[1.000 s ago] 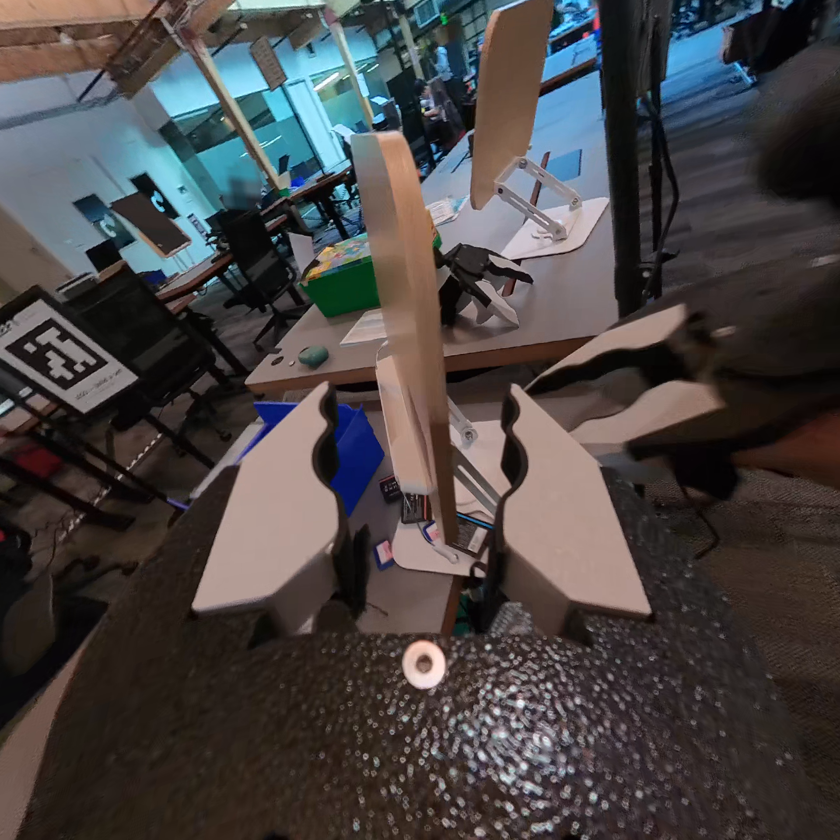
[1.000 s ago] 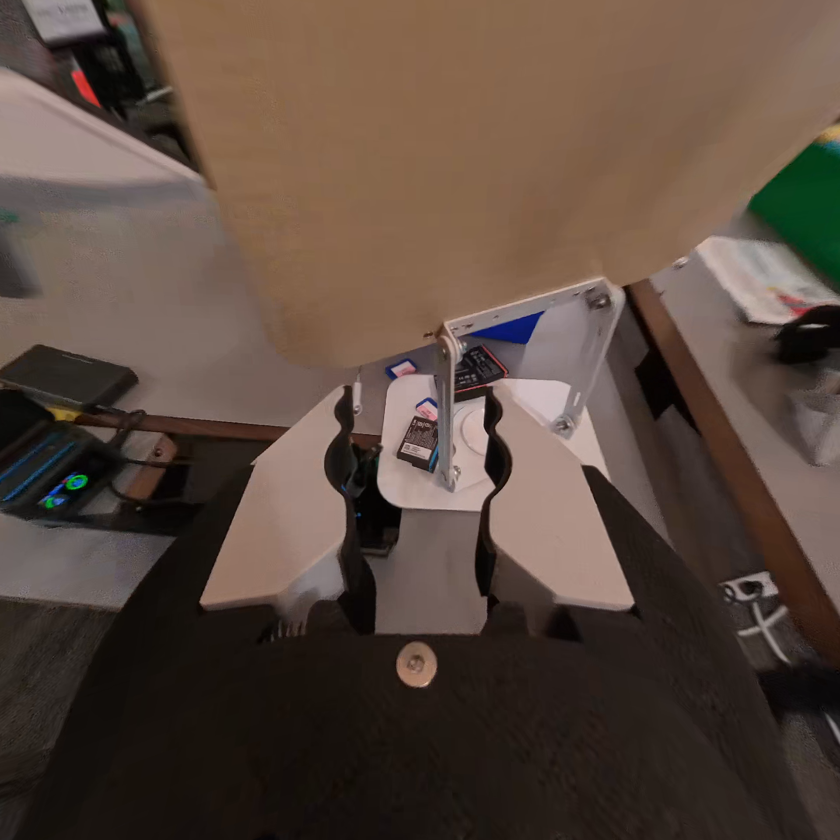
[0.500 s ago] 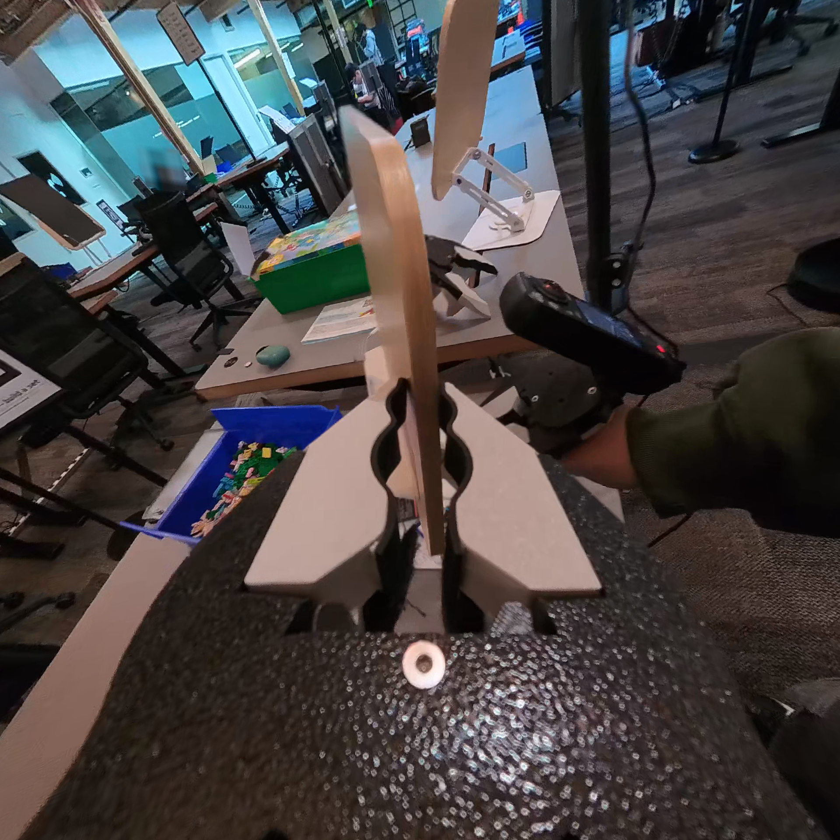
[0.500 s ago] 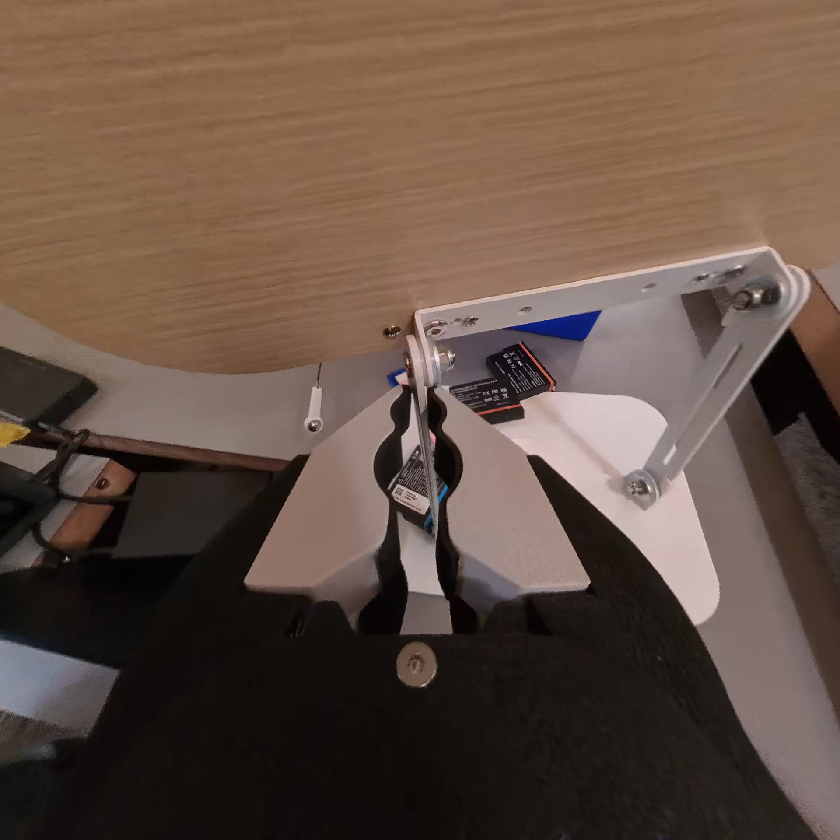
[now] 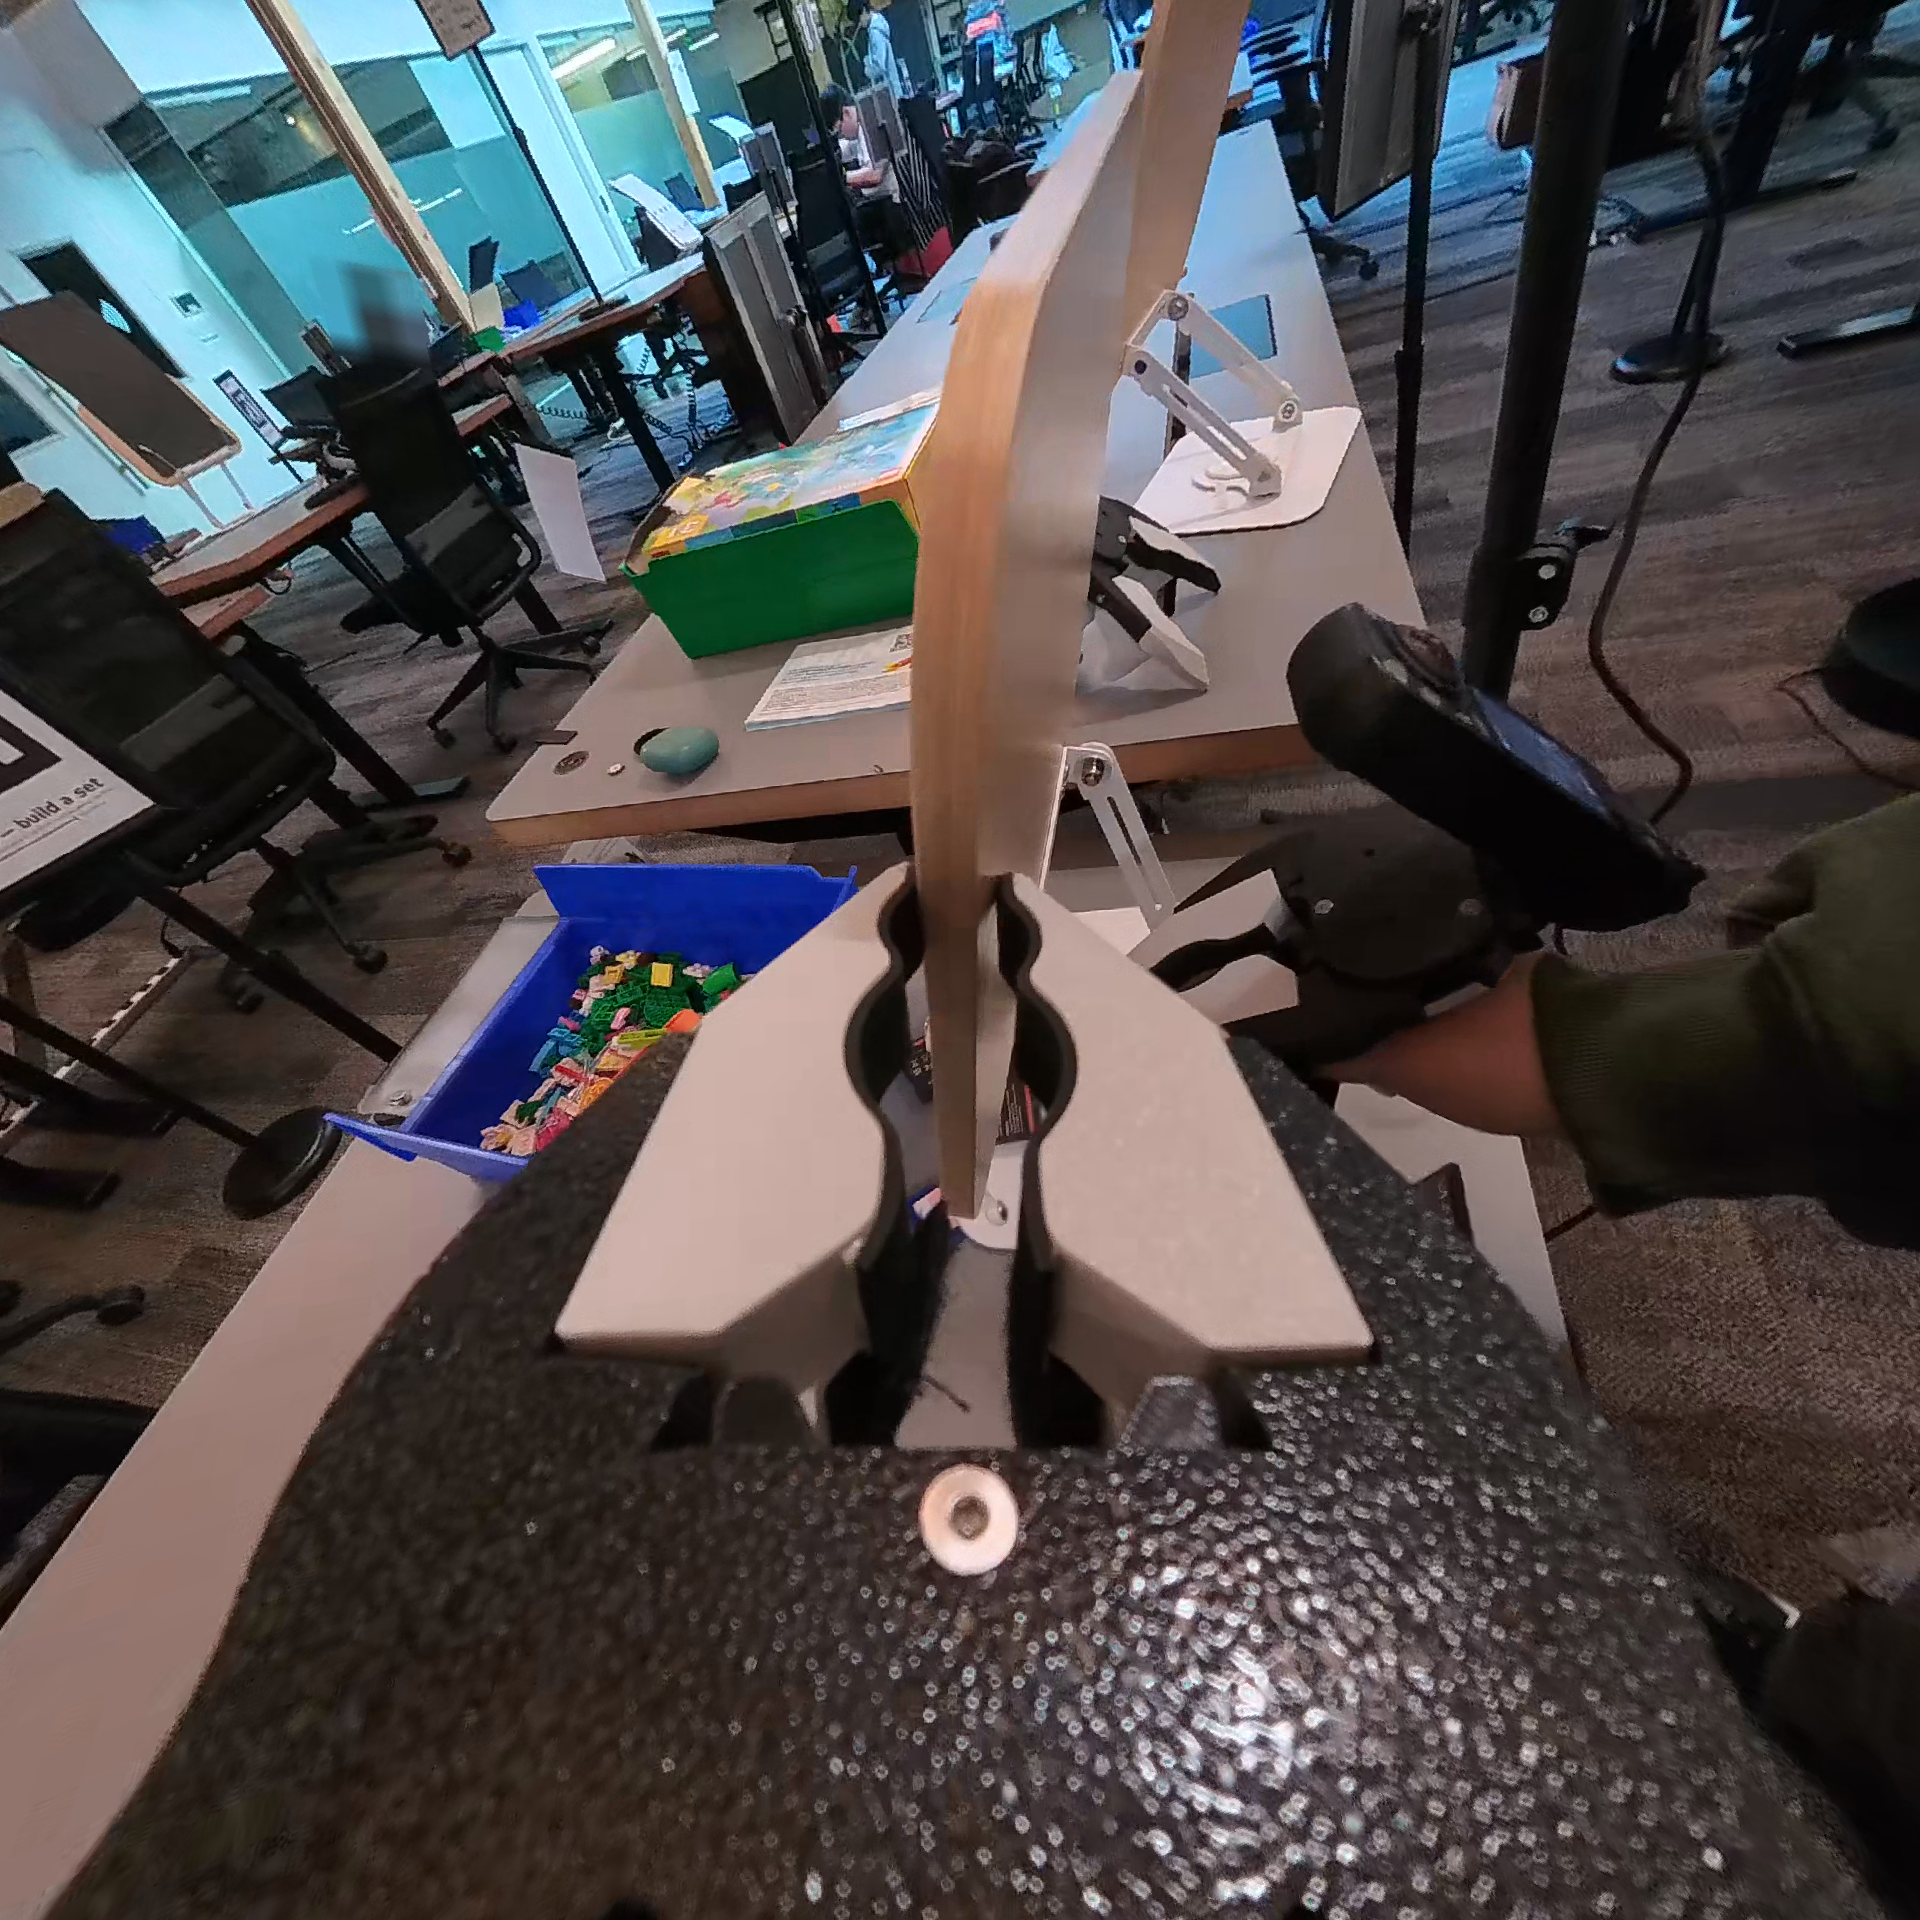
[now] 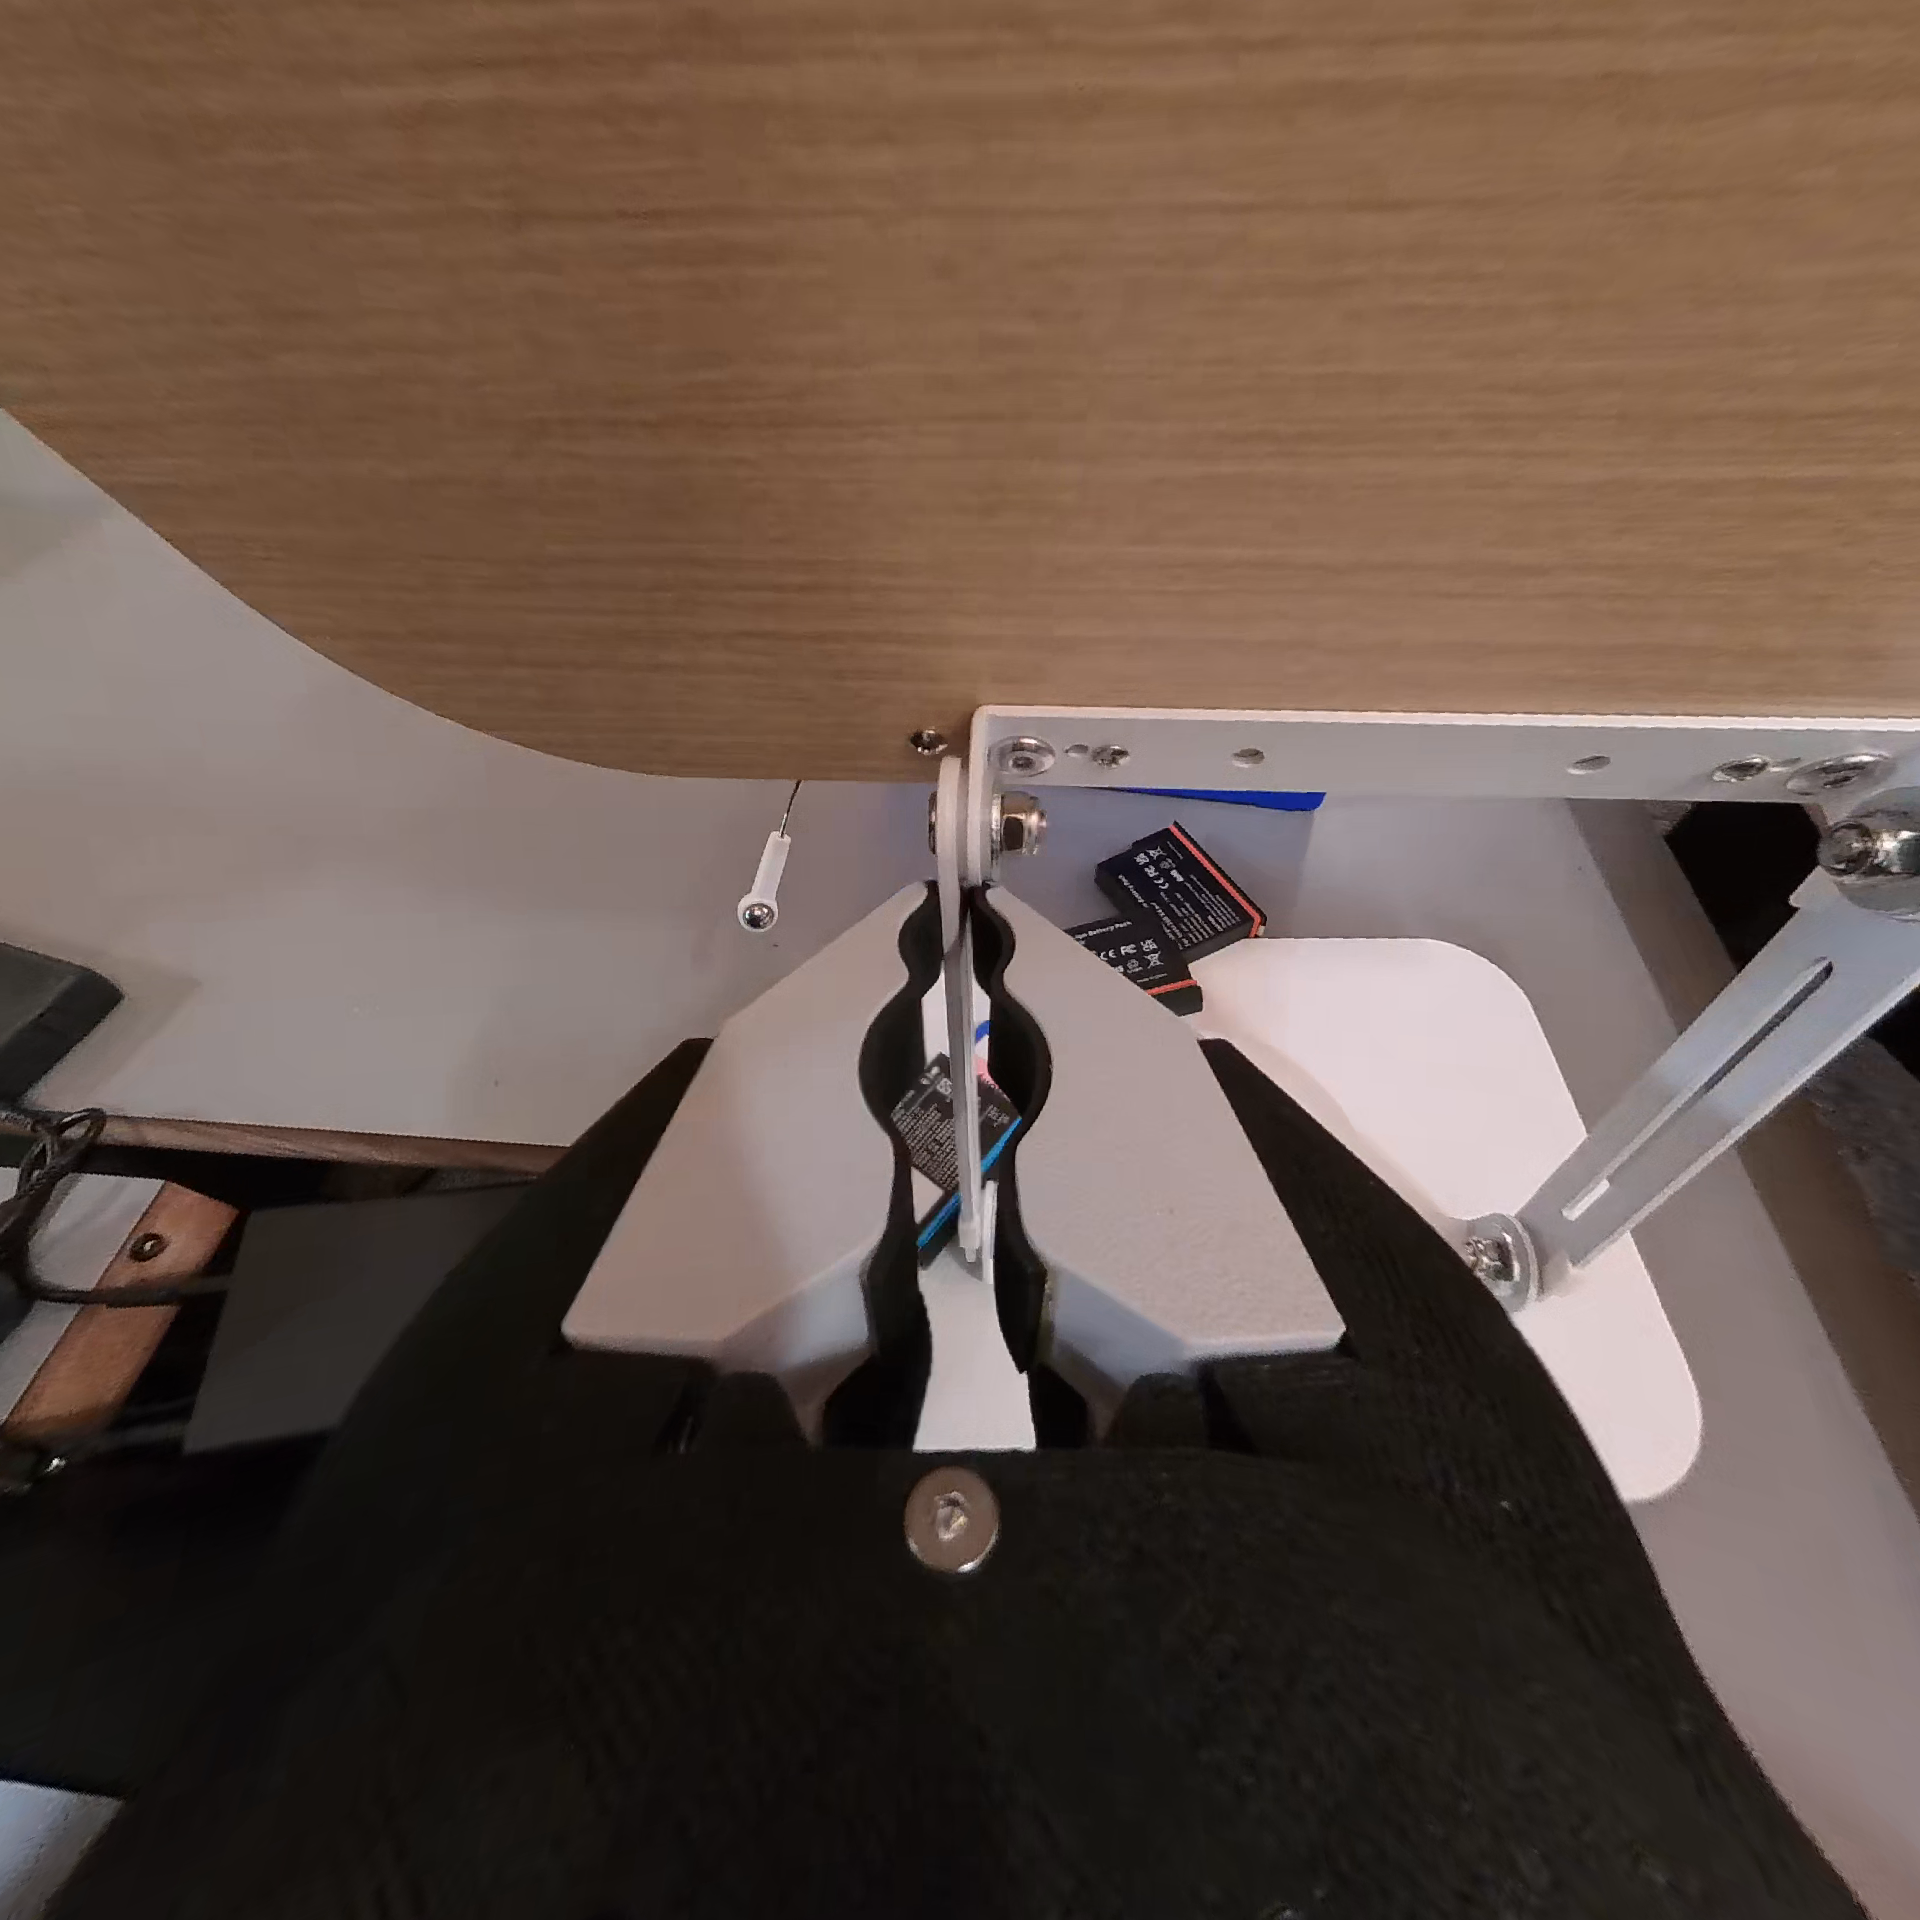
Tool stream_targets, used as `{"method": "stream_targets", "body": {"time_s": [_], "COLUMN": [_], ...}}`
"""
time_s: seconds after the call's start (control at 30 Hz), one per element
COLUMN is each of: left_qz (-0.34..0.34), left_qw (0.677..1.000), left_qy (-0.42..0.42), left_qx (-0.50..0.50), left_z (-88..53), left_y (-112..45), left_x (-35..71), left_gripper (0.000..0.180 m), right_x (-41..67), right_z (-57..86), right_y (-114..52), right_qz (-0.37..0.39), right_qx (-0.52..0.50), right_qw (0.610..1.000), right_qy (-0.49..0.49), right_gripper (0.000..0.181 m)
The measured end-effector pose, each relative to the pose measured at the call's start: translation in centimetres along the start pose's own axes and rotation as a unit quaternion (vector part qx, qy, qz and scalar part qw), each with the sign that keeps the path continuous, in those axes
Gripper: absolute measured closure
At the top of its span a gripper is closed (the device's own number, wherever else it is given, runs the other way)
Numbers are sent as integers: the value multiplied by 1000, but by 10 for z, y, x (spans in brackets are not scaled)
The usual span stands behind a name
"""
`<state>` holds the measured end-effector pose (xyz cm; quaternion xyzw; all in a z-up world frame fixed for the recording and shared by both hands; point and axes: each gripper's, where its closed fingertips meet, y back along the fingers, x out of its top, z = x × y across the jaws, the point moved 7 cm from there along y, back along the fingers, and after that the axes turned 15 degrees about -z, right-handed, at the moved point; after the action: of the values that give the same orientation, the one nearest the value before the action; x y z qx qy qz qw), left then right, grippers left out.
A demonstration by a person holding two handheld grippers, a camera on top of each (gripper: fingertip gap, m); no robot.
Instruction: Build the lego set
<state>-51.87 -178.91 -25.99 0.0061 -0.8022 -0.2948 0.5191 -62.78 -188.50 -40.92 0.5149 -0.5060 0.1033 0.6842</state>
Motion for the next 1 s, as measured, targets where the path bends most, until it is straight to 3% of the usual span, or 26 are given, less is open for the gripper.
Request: {"method": "stream_targets", "body": {"time_s": [0.03, 0.1, 0.17, 0.33, 0.7, 1.0], "left_qz": [4, 10, 12, 18, 16, 49], "left_qw": [1000, 1000, 999, 992, 960, 980], "left_qy": [6, 21, 36, 89, 224, 190], "left_qx": [0, 7, 31, 85, 164, 37], "left_z": [0, 0, -2, -5, 77, 233], "left_y": [0, 3, 11, 61, 169, 119], "left_x": [-1, -2, -4, -22, -67, 11], "left_gripper": [168, 164, 147, 124, 124, 125], "right_x": [0, 0, 3, 7, -9, -93], "right_z": [0, -3, -3, -4, -25, -28], "right_y": [0, 3, 16, 84, 224, 376], "right_qz": [-2, -7, 7, 54, 101, 113], "right_qx": [6, 26, 18, 10, 40, 15], "right_qw": [1000, 1000, 1000, 998, 993, 984], "right_qy": [-2, -1, 12, 34, 49, 140], "right_gripper": [177, 164, 156, 148, 150, 153]}}
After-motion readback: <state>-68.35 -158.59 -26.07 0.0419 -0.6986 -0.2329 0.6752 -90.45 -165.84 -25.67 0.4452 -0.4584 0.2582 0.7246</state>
